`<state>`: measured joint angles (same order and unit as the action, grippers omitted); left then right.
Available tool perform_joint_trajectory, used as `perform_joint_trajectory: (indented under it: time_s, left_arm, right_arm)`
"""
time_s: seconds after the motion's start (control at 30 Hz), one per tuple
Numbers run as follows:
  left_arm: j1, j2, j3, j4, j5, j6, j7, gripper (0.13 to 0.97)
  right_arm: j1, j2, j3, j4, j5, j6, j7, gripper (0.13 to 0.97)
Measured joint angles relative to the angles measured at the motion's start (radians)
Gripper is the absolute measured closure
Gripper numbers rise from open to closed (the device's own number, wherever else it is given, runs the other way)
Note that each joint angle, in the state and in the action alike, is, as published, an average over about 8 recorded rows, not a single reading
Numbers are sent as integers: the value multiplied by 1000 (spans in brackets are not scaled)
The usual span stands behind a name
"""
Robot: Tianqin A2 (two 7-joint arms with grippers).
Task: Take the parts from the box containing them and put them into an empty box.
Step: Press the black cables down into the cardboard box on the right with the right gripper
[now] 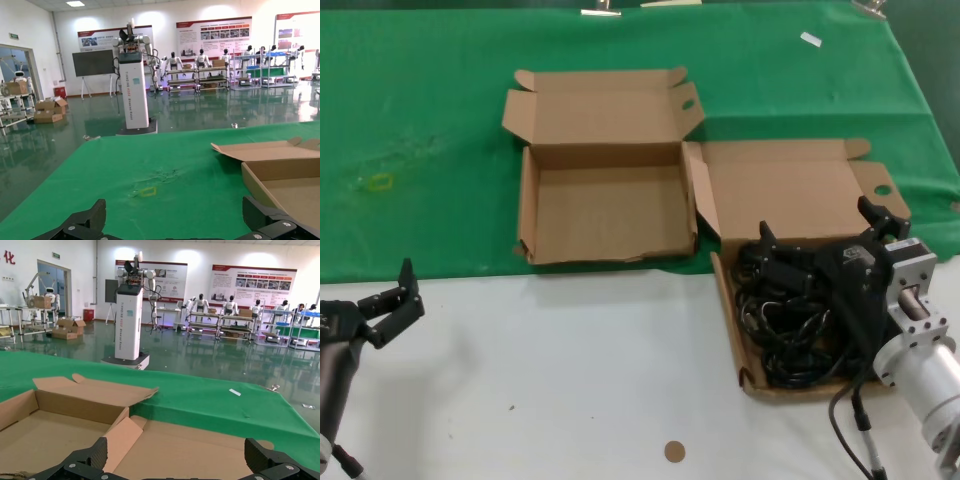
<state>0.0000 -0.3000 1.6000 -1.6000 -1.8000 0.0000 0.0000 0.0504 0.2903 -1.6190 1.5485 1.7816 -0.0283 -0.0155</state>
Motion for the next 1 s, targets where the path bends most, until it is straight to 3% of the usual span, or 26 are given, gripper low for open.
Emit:
perform_joint_trajectory:
  time_s: [0.3,0.57,0.7,1.0]
  left_arm:
    - [0,0,0,0,0,0,0,188]
    - [0,0,0,0,0,0,0,315]
    - [0,0,0,0,0,0,0,315]
    - [0,0,0,0,0,0,0,513]
  right_arm:
    - [-4,-2,-1,5,-4,2,-4,129]
    - [-32,25,-37,46,6,46,-15,129]
    - [-53,82,-80,82,51,96,-31,129]
    - [-83,323,-212,172,243,223,-113,129]
